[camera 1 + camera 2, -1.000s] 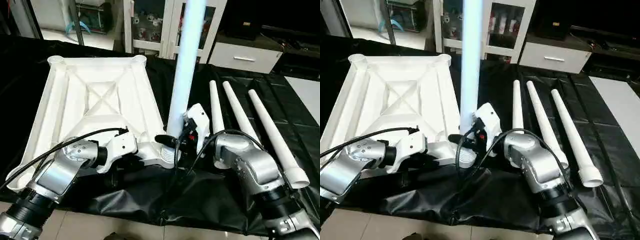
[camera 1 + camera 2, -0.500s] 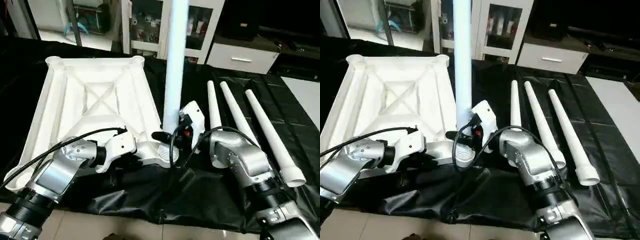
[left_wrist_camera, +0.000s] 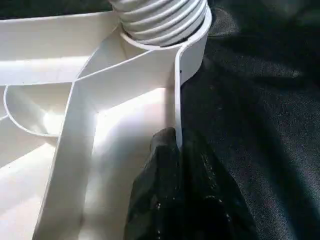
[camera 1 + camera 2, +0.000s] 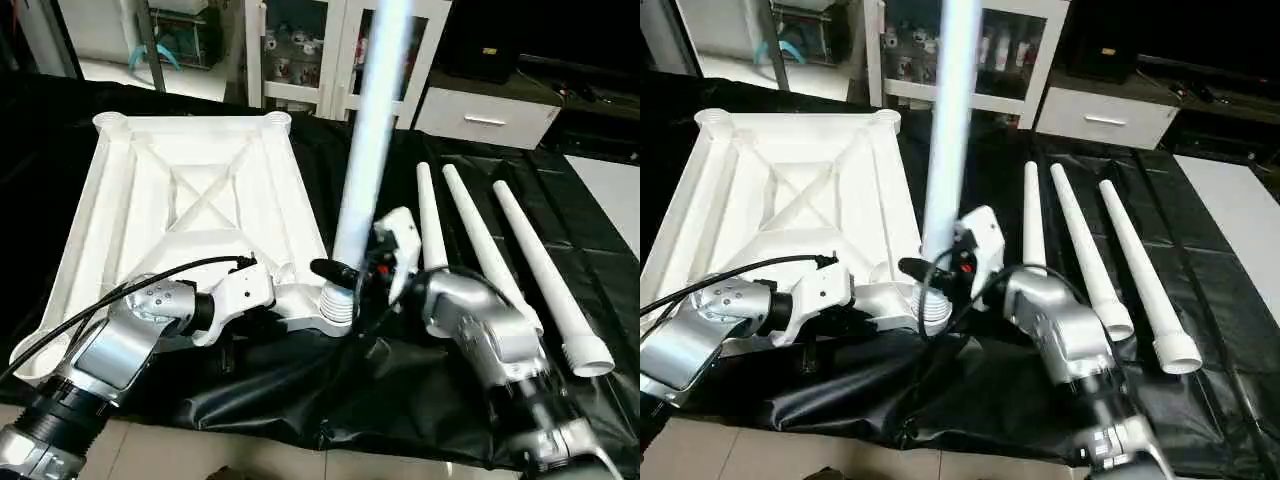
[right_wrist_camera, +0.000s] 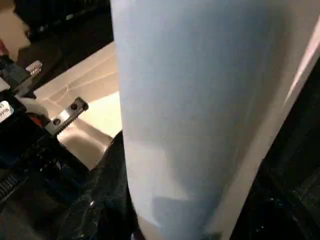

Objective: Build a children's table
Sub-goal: Insert table leg to table base

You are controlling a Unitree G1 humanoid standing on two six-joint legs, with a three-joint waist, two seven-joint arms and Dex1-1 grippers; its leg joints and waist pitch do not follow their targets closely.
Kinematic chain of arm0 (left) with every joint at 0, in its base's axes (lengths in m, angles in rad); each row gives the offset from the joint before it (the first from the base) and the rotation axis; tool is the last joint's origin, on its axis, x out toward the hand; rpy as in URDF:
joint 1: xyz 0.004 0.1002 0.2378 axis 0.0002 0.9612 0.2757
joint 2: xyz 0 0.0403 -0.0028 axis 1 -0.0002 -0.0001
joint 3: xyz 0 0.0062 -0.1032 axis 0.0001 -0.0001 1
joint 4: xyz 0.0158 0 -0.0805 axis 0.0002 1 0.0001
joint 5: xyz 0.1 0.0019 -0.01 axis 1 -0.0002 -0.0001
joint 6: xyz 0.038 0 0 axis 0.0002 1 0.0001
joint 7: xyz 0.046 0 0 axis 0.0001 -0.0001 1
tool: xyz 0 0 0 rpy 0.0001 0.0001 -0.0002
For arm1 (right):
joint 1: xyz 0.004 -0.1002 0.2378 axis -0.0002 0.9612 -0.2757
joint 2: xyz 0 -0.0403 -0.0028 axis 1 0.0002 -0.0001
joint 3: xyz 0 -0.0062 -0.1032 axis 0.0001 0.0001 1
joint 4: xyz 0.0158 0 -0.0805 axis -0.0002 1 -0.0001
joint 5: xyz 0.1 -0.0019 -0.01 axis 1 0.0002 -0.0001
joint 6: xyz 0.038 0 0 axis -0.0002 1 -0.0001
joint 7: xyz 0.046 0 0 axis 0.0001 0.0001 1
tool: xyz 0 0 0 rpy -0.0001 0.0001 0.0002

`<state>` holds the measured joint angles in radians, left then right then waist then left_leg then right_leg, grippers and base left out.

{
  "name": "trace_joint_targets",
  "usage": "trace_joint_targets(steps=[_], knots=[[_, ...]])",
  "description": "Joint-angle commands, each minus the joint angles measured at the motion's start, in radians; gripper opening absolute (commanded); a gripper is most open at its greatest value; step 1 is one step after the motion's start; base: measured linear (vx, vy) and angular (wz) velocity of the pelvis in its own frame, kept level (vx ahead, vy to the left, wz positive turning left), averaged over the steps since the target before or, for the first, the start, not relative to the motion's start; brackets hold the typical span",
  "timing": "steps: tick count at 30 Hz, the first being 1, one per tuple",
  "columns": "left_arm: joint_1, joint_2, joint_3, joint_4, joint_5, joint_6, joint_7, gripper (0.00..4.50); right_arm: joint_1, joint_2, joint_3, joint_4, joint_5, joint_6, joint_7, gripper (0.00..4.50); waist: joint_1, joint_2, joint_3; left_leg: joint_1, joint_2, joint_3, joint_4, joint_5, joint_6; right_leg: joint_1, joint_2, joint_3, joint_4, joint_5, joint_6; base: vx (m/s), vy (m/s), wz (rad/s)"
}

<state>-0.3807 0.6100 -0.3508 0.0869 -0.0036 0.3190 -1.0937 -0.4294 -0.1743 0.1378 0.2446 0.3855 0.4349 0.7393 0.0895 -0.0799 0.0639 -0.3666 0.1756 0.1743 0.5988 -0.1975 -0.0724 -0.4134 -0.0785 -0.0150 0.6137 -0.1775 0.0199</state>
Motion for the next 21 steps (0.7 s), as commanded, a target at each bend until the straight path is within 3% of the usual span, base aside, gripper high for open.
trace_joint_targets(steps=[1,7,16,21], knots=[[0.020,-0.020,-0.033,0.007,-0.004,-0.008,-0.013,0.00,0.024,-0.015,-0.037,0.005,-0.018,-0.012,-0.037,1.86,-0.009,0.013,-0.041,0.015,0.046,-0.014,-0.101,-0.317,-0.039,0.019,-0.053,0.032,-0.080,-0.366,-0.147,0.000,0.000,0.00],[0.003,-0.033,-0.033,0.028,0.000,-0.011,-0.009,0.00,0.115,0.028,-0.063,-0.033,-0.009,-0.105,-0.068,1.86,-0.009,0.019,-0.036,0.015,0.047,-0.016,-0.106,-0.344,-0.042,0.015,-0.052,0.032,-0.085,-0.384,-0.142,0.000,0.000,0.00],[-0.009,-0.042,-0.028,0.041,0.003,-0.012,-0.009,0.00,0.199,0.055,-0.043,-0.051,-0.048,-0.236,-0.083,1.86,-0.011,0.018,-0.029,0.018,0.049,-0.022,-0.111,-0.422,-0.041,0.003,-0.058,0.036,-0.104,-0.519,-0.101,0.000,0.000,0.00],[-0.010,-0.043,-0.027,0.043,0.004,-0.013,-0.009,0.00,0.226,0.051,-0.027,-0.058,-0.070,-0.279,-0.076,1.86,-0.010,0.018,-0.031,0.012,0.049,-0.019,-0.113,-0.373,-0.033,0.009,-0.054,0.037,-0.095,-0.434,-0.118,0.000,0.000,0.00]])
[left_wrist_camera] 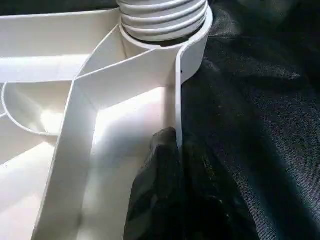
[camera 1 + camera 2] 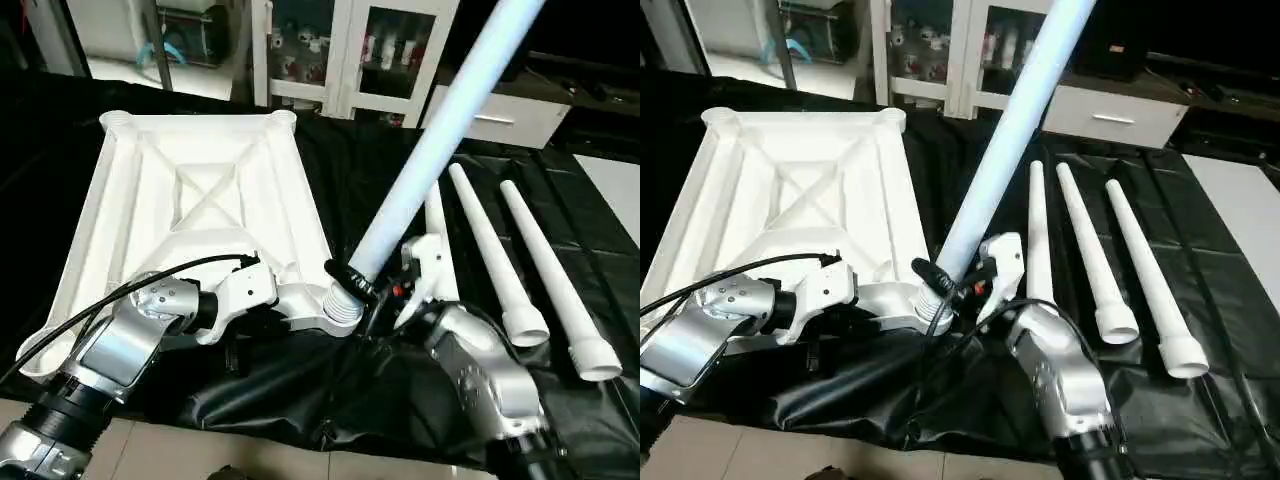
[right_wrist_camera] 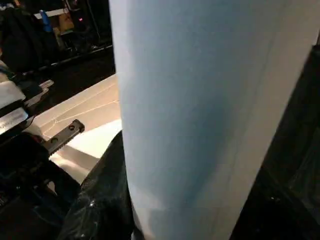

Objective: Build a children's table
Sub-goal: Insert table leg to table base

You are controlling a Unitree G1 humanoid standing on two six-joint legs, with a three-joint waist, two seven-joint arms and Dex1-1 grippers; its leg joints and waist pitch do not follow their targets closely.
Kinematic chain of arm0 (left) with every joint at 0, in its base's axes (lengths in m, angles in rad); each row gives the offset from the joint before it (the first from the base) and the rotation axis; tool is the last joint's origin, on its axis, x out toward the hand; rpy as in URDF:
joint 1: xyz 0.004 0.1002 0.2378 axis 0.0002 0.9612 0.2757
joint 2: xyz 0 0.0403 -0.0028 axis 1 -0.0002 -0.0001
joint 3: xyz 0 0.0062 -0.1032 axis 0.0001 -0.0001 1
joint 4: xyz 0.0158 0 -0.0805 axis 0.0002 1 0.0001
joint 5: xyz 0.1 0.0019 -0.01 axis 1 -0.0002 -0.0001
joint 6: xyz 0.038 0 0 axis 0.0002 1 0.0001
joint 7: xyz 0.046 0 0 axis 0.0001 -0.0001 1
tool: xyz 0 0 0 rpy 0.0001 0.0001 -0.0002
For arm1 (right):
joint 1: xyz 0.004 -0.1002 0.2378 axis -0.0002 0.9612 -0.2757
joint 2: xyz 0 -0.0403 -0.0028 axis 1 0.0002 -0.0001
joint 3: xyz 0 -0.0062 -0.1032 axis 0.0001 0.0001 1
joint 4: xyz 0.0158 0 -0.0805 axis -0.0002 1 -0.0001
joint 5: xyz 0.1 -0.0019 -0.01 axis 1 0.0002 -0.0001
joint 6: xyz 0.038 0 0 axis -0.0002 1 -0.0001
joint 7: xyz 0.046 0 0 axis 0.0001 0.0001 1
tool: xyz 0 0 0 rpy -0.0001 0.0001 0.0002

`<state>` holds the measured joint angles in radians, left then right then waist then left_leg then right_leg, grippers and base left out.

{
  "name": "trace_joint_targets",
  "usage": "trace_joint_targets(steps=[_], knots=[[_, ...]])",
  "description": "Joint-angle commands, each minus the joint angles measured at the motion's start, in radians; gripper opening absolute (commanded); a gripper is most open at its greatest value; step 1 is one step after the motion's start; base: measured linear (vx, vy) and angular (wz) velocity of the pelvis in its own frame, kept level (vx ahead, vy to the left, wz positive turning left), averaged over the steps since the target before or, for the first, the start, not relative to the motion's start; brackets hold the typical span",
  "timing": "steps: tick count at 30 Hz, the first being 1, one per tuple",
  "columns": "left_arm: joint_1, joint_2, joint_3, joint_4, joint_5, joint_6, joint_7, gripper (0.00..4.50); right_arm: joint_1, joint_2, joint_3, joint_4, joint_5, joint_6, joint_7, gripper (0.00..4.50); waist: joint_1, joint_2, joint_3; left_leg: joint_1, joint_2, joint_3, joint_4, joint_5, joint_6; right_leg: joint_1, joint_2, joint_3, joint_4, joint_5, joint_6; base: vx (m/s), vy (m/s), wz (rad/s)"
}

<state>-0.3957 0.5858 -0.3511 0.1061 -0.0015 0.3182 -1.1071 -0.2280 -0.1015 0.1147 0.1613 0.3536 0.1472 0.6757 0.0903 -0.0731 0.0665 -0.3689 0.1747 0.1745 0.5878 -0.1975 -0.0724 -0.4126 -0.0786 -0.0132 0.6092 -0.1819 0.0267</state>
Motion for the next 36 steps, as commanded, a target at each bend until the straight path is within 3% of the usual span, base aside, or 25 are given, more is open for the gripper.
trace_joint_targets(steps=[1,10,13,16,19,27,30,33,36], knots=[[0.003,-0.019,-0.026,0.026,0.003,-0.013,0.005,0.00,0.034,-0.024,0.002,0.024,-0.048,-0.012,-0.009,1.86,-0.012,0.012,-0.033,0.013,0.050,-0.019,-0.103,-0.368,-0.032,0.009,-0.053,0.035,-0.090,-0.419,-0.128,0.000,0.000,0.00],[-0.002,-0.024,-0.022,0.034,0.006,-0.013,0.006,0.00,0.064,-0.048,0.049,0.028,-0.101,-0.047,-0.003,1.86,-0.014,0.012,-0.025,0.017,0.051,-0.025,-0.107,-0.446,-0.036,0.000,-0.058,0.038,-0.106,-0.563,-0.091,0.000,0.000,0.00],[0.001,-0.024,-0.021,0.032,0.006,-0.011,0.006,0.00,0.064,-0.063,0.072,0.037,-0.122,-0.031,0.000,1.86,-0.015,0.012,-0.026,0.017,0.051,-0.024,-0.109,-0.439,-0.035,0.001,-0.057,0.037,-0.107,-0.543,-0.091,0.000,0.000,0.00],[0.005,-0.019,-0.020,0.030,0.007,-0.011,0.004,0.00,0.052,-0.088,0.115,0.064,-0.165,0.001,0.008,1.86,-0.015,0.010,-0.026,0.012,0.052,-0.021,-0.114,-0.382,-0.025,0.010,-0.053,0.034,-0.101,-0.459,-0.108,0.000,0.000,0.00],[0.006,-0.016,-0.017,0.028,0.007,-0.009,0.003,0.00,0.040,-0.098,0.130,0.073,-0.176,0.031,0.013,1.86,-0.018,0.010,-0.023,0.016,0.051,-0.022,-0.113,-0.417,-0.031,0.006,-0.057,0.036,-0.108,-0.523,-0.101,0.000,0.000,0.00],[0.006,-0.014,-0.015,0.027,0.008,-0.005,0.001,0.00,-0.040,-0.108,0.144,0.107,-0.175,0.114,0.034,1.86,-0.026,0.009,-0.021,0.018,0.052,-0.029,-0.115,-0.460,-0.040,0.000,-0.062,0.037,-0.117,-0.605,-0.080,0.000,0.000,0.00],[0.005,-0.014,-0.016,0.027,0.009,-0.005,0.000,0.00,-0.085,-0.113,0.143,0.133,-0.171,0.158,0.037,1.86,-0.037,0.006,-0.020,0.017,0.051,-0.034,-0.116,-0.491,-0.044,-0.002,-0.063,0.034,-0.121,-0.652,-0.069,0.000,0.000,0.00],[0.005,-0.016,-0.016,0.025,0.010,-0.003,0.004,0.00,-0.101,-0.112,0.137,0.183,-0.194,0.146,0.019,1.86,-0.047,0.002,-0.018,0.012,0.050,-0.039,-0.117,-0.504,-0.046,-0.002,-0.066,0.031,-0.124,-0.683,-0.063,0.000,0.000,0.00],[0.007,-0.017,-0.013,0.022,0.008,-0.001,0.008,0.00,-0.080,-0.111,0.138,0.183,-0.196,0.130,0.017,1.86,-0.047,0.003,-0.022,0.019,0.051,-0.037,-0.120,-0.499,-0.043,-0.001,-0.065,0.030,-0.129,-0.654,-0.065,0.000,0.000,0.00]])
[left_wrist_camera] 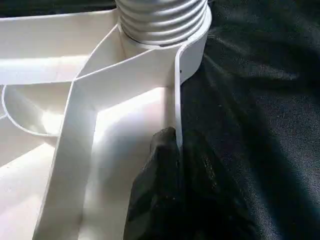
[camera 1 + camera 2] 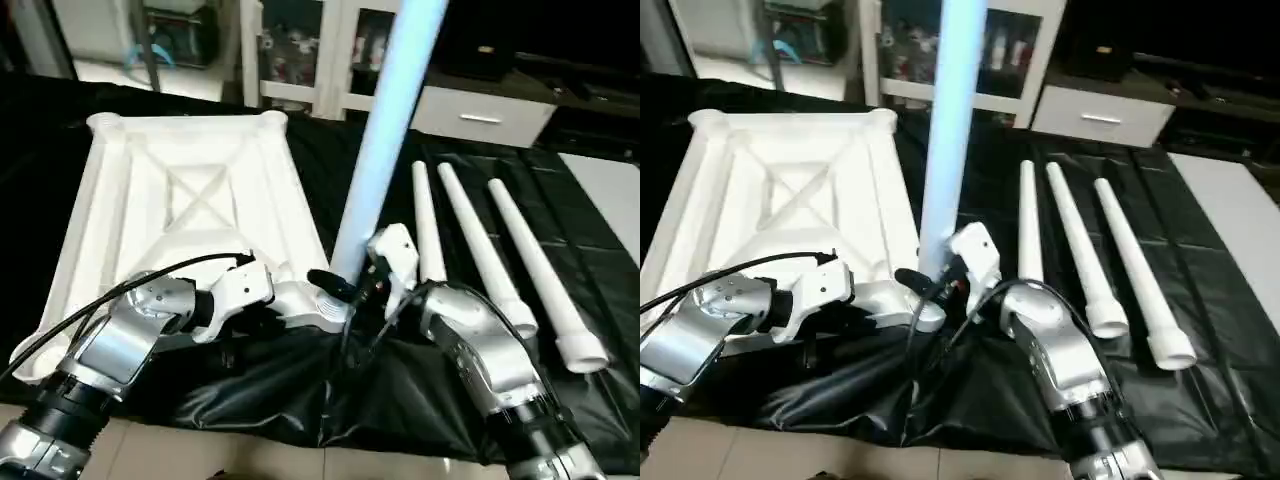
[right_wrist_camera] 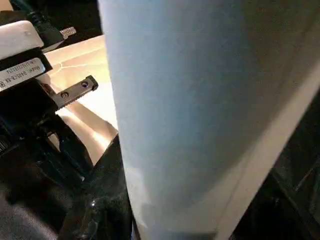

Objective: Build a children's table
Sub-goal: Insert table leg to table base

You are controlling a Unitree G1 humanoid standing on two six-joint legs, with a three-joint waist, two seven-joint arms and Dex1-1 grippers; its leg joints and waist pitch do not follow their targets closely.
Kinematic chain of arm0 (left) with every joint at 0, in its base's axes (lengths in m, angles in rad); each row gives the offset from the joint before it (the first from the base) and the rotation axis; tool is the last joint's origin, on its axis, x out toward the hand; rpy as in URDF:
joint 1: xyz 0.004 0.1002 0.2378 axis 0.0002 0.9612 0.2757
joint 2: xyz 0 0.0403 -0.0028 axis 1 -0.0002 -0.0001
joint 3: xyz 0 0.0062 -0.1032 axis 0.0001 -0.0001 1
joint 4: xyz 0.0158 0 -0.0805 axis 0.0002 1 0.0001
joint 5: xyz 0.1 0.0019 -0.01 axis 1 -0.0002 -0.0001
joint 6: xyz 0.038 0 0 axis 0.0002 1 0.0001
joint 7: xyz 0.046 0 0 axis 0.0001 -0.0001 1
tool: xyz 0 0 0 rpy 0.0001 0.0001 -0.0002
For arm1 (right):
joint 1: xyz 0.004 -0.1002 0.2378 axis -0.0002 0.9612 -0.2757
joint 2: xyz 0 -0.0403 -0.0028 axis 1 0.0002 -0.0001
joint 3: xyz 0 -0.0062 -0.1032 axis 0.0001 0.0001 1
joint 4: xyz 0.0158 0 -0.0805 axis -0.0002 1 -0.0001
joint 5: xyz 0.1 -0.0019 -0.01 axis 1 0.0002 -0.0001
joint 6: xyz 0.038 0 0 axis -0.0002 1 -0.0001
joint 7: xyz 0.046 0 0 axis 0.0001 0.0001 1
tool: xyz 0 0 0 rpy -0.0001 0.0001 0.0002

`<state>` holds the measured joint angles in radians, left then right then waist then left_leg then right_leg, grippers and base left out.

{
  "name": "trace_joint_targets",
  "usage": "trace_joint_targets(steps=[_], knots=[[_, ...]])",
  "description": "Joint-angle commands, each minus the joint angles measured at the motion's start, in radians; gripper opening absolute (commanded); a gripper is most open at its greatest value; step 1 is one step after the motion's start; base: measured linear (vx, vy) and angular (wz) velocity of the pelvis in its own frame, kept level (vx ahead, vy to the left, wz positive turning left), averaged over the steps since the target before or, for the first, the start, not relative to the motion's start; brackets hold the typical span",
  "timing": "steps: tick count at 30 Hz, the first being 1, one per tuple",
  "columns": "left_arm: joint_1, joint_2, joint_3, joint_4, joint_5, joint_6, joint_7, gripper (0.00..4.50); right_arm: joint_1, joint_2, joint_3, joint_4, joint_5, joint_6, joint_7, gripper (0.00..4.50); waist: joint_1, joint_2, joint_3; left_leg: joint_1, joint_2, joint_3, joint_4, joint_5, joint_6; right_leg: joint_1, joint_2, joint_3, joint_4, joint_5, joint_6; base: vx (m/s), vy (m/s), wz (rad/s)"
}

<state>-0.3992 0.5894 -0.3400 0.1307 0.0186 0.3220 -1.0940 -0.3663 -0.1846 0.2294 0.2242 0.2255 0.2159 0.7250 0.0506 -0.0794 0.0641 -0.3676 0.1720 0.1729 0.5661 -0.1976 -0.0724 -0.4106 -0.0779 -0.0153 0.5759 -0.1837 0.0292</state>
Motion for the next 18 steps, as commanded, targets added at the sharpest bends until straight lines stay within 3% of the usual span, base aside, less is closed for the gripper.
trace_joint_targets(steps=[1,7,13,18], knots=[[0.011,-0.021,-0.024,-0.003,-0.012,-0.004,-0.004,0.00,0.062,-0.027,0.023,0.120,-0.068,0.058,-0.033,1.86,-0.008,0.009,-0.019,0.017,0.053,-0.035,-0.098,-0.499,-0.043,-0.003,-0.065,0.032,-0.095,-0.652,-0.068,0.000,0.000,0.00],[0.019,-0.019,-0.015,-0.004,-0.011,0.003,0.008,0.00,0.110,-0.014,0.018,0.117,-0.062,0.029,-0.049,1.86,-0.003,0.013,-0.016,0.018,0.055,-0.031,-0.101,-0.492,-0.037,-0.007,-0.063,0.037,-0.094,-0.600,-0.084,0.000,0.000,0.00],[0.021,-0.022,-0.008,0.000,-0.010,0.008,0.011,0.00,0.094,0.008,-0.006,0.150,-0.067,0.005,-0.101,1.86,-0.005,0.009,-0.014,0.017,0.055,-0.033,-0.102,-0.503,-0.036,-0.007,-0.066,0.037,-0.099,-0.652,-0.072,0.000,0.000,0.00],[0.023,-0.040,0.013,0.008,-0.014,0.032,0.044,0.00,0.039,0.047,-0.068,0.231,-0.089,-0.043,-0.247,1.86,-0.025,0.006,-0.012,0.012,0.052,-0.045,-0.106,-0.546,-0.052,-0.007,-0.070,0.027,-0.106,-0.734,-0.053,0.000,0.000,0.00]])
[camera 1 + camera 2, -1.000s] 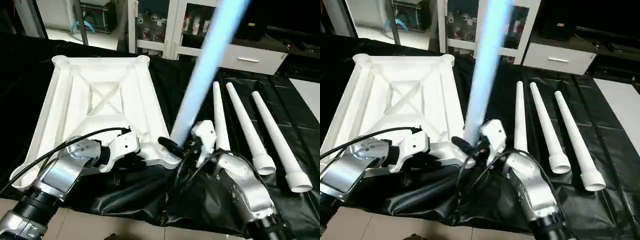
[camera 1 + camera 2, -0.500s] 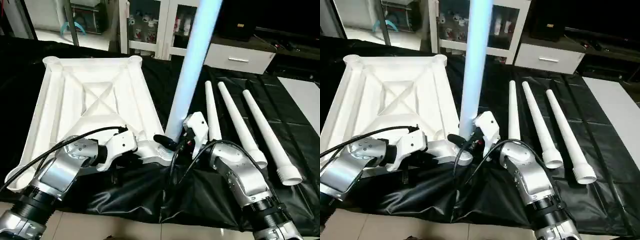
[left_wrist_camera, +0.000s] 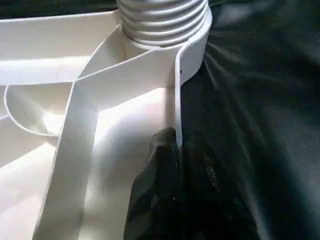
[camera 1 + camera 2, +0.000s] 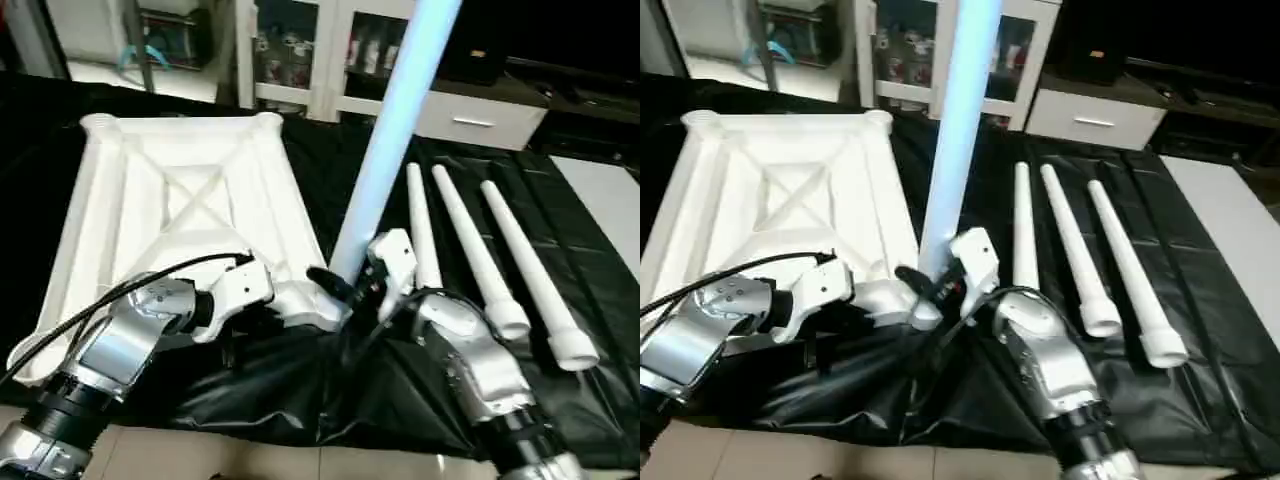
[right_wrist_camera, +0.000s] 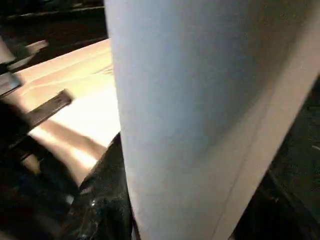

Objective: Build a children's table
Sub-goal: Insert table leg to table base

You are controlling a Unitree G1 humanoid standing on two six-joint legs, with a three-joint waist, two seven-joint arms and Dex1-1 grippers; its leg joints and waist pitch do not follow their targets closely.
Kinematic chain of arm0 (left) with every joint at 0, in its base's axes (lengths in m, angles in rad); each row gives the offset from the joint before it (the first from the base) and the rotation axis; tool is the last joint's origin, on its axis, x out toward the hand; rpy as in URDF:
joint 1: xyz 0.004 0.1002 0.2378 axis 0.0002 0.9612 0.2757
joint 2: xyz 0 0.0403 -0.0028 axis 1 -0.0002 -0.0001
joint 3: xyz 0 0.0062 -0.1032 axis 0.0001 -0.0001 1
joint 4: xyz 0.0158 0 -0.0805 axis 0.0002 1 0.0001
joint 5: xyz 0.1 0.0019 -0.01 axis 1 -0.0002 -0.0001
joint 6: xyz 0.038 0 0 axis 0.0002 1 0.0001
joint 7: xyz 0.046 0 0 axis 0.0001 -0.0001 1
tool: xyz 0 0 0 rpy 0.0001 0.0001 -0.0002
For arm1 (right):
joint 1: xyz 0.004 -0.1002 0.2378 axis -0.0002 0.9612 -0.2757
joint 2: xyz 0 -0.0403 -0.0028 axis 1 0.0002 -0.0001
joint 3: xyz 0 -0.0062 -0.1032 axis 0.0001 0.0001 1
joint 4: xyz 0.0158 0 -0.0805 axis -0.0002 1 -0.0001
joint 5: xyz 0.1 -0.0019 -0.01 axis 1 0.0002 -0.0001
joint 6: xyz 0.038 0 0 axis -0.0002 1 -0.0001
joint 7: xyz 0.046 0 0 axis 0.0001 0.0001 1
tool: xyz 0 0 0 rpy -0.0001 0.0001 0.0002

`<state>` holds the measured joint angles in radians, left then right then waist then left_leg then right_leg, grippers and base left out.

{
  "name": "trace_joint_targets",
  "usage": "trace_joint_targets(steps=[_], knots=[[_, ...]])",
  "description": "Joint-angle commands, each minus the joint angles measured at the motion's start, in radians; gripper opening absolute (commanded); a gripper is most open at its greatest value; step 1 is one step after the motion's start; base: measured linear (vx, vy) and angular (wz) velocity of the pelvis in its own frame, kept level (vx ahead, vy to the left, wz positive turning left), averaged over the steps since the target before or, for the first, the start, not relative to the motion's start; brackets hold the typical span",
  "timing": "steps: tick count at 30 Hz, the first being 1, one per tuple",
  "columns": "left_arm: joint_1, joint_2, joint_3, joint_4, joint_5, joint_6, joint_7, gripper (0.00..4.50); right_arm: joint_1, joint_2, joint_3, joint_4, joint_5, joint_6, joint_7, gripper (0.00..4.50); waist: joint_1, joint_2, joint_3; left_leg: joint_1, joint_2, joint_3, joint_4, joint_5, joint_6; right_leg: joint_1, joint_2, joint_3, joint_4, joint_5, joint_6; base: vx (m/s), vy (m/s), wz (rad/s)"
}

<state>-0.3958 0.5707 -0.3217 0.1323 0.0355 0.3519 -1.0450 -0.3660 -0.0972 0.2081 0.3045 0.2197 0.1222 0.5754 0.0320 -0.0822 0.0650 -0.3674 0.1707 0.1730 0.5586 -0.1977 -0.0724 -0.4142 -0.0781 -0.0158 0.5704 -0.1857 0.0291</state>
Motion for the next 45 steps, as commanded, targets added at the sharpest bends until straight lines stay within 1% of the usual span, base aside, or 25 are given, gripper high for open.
trace_joint_targets(steps=[1,3,5,8,9,10,11,12,13,14,15,16,17,18,19,21,22,23,25,31,38,39,42,44,45], knots=[[0.015,-0.045,0.010,0.017,-0.035,0.026,0.029,0.00,0.006,-0.026,-0.070,0.200,-0.096,0.032,-0.172,1.86,-0.012,0.010,-0.012,0.012,0.053,-0.047,-0.100,-0.558,-0.056,-0.001,-0.070,0.023,-0.101,-0.737,-0.053,0.000,0.000,0.00],[0.010,-0.063,0.018,0.021,-0.036,0.043,0.053,0.00,-0.015,-0.017,-0.082,0.230,-0.103,0.021,-0.215,1.86,-0.018,0.012,-0.008,0.014,0.052,-0.049,-0.103,-0.584,-0.062,-0.002,-0.066,0.016,-0.104,-0.737,-0.055,0.000,0.000,0.00],[-0.005,-0.108,0.036,0.027,-0.039,0.091,0.111,0.00,-0.060,0.004,-0.107,0.293,-0.108,-0.001,-0.291,1.86,-0.027,0.014,-0.005,0.023,0.050,-0.053,-0.104,-0.643,-0.066,0.003,-0.063,-0.001,-0.113,-0.723,-0.057,-0.061,0.031,-0.14],[-0.037,-0.193,0.056,0.032,-0.033,0.189,0.212,0.00,-0.139,0.038,-0.126,0.400,-0.113,-0.038,-0.389,1.86,-0.039,0.019,0.004,0.026,0.058,-0.052,-0.124,-0.699,-0.063,0.020,-0.059,-0.031,-0.113,-0.646,-0.073,-0.020,0.010,-0.03],[-0.046,-0.217,0.065,0.035,-0.034,0.211,0.240,0.00,-0.156,0.047,-0.132,0.423,-0.112,-0.043,-0.412,1.86,-0.039,0.019,0.004,0.026,0.058,-0.052,-0.124,-0.699,-0.063,0.020,-0.059,-0.031,-0.113,-0.646,-0.073,0.000,0.000,0.00],[-0.060,-0.254,0.081,0.043,-0.037,0.241,0.284,0.00,-0.179,0.058,-0.139,0.456,-0.109,-0.051,-0.446,1.86,-0.042,0.026,0.011,0.026,0.067,-0.046,-0.142,-0.758,-0.071,0.033,-0.052,-0.058,-0.099,-0.596,-0.082,-0.056,0.027,-0.03],[-0.071,-0.283,0.093,0.050,-0.038,0.263,0.318,0.00,-0.197,0.067,-0.143,0.481,-0.106,-0.058,-0.469,1.86,-0.031,0.032,0.009,-0.012,0.080,-0.034,-0.187,-0.793,-0.074,0.082,-0.035,-0.065,-0.021,-0.457,-0.094,-0.127,0.022,0.00],[-0.101,-0.361,0.124,0.074,-0.038,0.295,0.407,0.00,-0.249,0.098,-0.158,0.555,-0.091,-0.081,-0.528,1.86,-0.010,0.031,0.019,-0.050,0.094,-0.014,-0.238,-0.826,-0.068,0.108,-0.019,-0.063,0.062,-0.378,-0.091,-0.097,0.011,0.01],[-0.118,-0.402,0.139,0.092,-0.041,0.304,0.450,0.00,-0.266,0.110,-0.165,0.579,-0.083,-0.087,-0.547,1.86,0.043,0.007,0.010,-0.030,0.087,0.047,-0.237,-0.707,-0.029,0.083,-0.020,-0.012,0.104,-0.299,-0.070,-0.047,-0.054,0.23],[-0.131,-0.431,0.149,0.108,-0.043,0.307,0.482,0.00,-0.280,0.120,-0.172,0.597,-0.076,-0.090,-0.560,1.86,0.025,-0.047,0.011,0.119,0.026,0.017,0.028,-0.403,-0.012,-0.094,-0.140,0.046,-0.145,-0.864,-0.036,0.024,-0.049,0.20],[-0.131,-0.431,0.149,0.108,-0.043,0.307,0.482,0.00,-0.280,0.120,-0.172,0.597,-0.076,-0.090,-0.560,1.86,0.025,-0.047,0.011,0.119,0.026,0.017,0.028,-0.403,-0.012,-0.094,-0.140,0.046,-0.145,-0.864,-0.036,0.042,-0.119,0.14],[-0.158,-0.480,0.169,0.151,-0.029,0.294,0.567,0.00,-0.307,0.134,-0.171,0.641,-0.078,-0.116,-0.580,1.86,0.038,-0.046,-0.012,-0.043,0.024,-0.048,-0.001,-0.013,0.033,0.080,-0.165,0.082,-0.086,-0.807,-0.064,0.105,-0.040,-0.29],[-0.173,-0.499,0.168,0.178,-0.009,0.284,0.614,0.00,-0.328,0.147,-0.172,0.675,-0.078,-0.132,-0.593,1.86,0.041,-0.022,-0.012,0.009,0.052,-0.030,-0.059,-0.014,-0.016,0.027,-0.078,0.021,-0.054,-0.471,-0.106,0.105,-0.040,-0.29],[-0.179,-0.504,0.167,0.187,0.001,0.283,0.633,0.00,-0.339,0.153,-0.176,0.694,-0.079,-0.141,-0.599,1.86,0.023,-0.024,-0.008,0.016,0.052,-0.024,-0.068,-0.117,-0.017,0.011,-0.048,0.011,-0.038,-0.365,-0.118,0.082,0.031,-0.15],[-0.184,-0.507,0.161,0.195,0.011,0.284,0.645,0.00,-0.352,0.161,-0.180,0.716,-0.080,-0.151,-0.605,1.86,0.017,-0.010,-0.007,0.025,0.052,-0.018,-0.076,-0.330,-0.041,0.003,-0.034,0.012,-0.035,-0.323,-0.145,0.000,0.000,0.00],[-0.185,-0.506,0.162,0.196,0.013,0.295,0.647,0.00,-0.365,0.166,-0.186,0.737,-0.084,-0.164,-0.613,1.86,0.010,-0.010,-0.006,0.034,0.048,-0.019,-0.079,-0.491,-0.045,-0.006,-0.039,0.011,-0.053,-0.424,-0.139,0.000,0.000,0.00],[-0.183,-0.499,0.160,0.193,0.017,0.302,0.643,0.00,-0.373,0.169,-0.192,0.753,-0.085,-0.175,-0.616,1.86,0.003,-0.014,-0.012,0.025,0.046,-0.031,-0.084,-0.547,-0.048,0.007,-0.051,0.004,-0.067,-0.503,-0.108,0.000,0.000,0.00],[-0.182,-0.493,0.157,0.191,0.021,0.303,0.641,0.00,-0.375,0.170,-0.195,0.757,-0.085,-0.178,-0.616,1.86,0.005,-0.015,-0.018,0.017,0.049,-0.031,-0.090,-0.491,-0.039,0.017,-0.055,0.006,-0.064,-0.444,-0.103,0.000,0.000,0.00],[-0.181,-0.484,0.154,0.193,0.031,0.301,0.641,0.00,-0.386,0.172,-0.206,0.778,-0.089,-0.189,-0.618,1.86,0.003,-0.015,-0.019,0.011,0.050,-0.023,-0.089,-0.425,-0.029,0.017,-0.053,0.008,-0.061,-0.348,-0.118,0.000,0.000,0.00],[-0.182,-0.467,0.154,0.203,0.026,0.292,0.642,0.00,-0.415,0.172,-0.236,0.842,-0.089,-0.230,-0.617,1.86,0.001,-0.019,-0.014,0.006,0.048,-0.020,-0.088,-0.431,-0.026,0.015,-0.061,0.010,-0.070,-0.435,-0.102,0.000,0.000,0.00],[-0.177,-0.452,0.145,0.196,0.021,0.291,0.624,0.00,-0.429,0.176,-0.244,0.858,-0.086,-0.251,-0.562,1.86,0.000,-0.013,-0.016,0.008,0.050,-0.021,-0.088,-0.450,-0.030,0.011,-0.060,0.008,-0.072,-0.442,-0.104,0.000,0.000,0.00],[-0.177,-0.449,0.142,0.195,0.021,0.290,0.620,0.00,-0.430,0.178,-0.248,0.858,-0.081,-0.255,-0.552,2.42,0.000,-0.013,-0.016,0.008,0.050,-0.021,-0.088,-0.450,-0.030,0.011,-0.060,0.008,-0.072,-0.442,-0.104,0.000,0.000,0.00],[-0.172,-0.433,0.130,0.187,0.021,0.287,0.599,0.00,-0.437,0.182,-0.261,0.856,-0.067,-0.273,-0.515,2.61,0.000,-0.011,-0.018,0.008,0.050,-0.020,-0.088,-0.446,-0.025,0.013,-0.058,0.009,-0.069,-0.422,-0.114,0.000,0.000,0.00],[-0.169,-0.423,0.123,0.181,0.020,0.285,0.586,0.00,-0.441,0.182,-0.268,0.854,-0.066,-0.282,-0.489,2.74,0.001,-0.014,-0.024,0.000,0.052,-0.019,-0.087,-0.402,-0.022,0.023,-0.061,0.008,-0.062,-0.368,-0.127,0.000,0.000,0.00],[-0.168,-0.419,0.121,0.179,0.020,0.284,0.581,0.00,-0.441,0.181,-0.268,0.850,-0.065,-0.283,-0.479,2.90,0.002,-0.011,-0.021,0.004,0.051,-0.015,-0.086,-0.393,-0.017,0.018,-0.056,0.009,-0.061,-0.356,-0.135,0.000,0.000,0.00]])
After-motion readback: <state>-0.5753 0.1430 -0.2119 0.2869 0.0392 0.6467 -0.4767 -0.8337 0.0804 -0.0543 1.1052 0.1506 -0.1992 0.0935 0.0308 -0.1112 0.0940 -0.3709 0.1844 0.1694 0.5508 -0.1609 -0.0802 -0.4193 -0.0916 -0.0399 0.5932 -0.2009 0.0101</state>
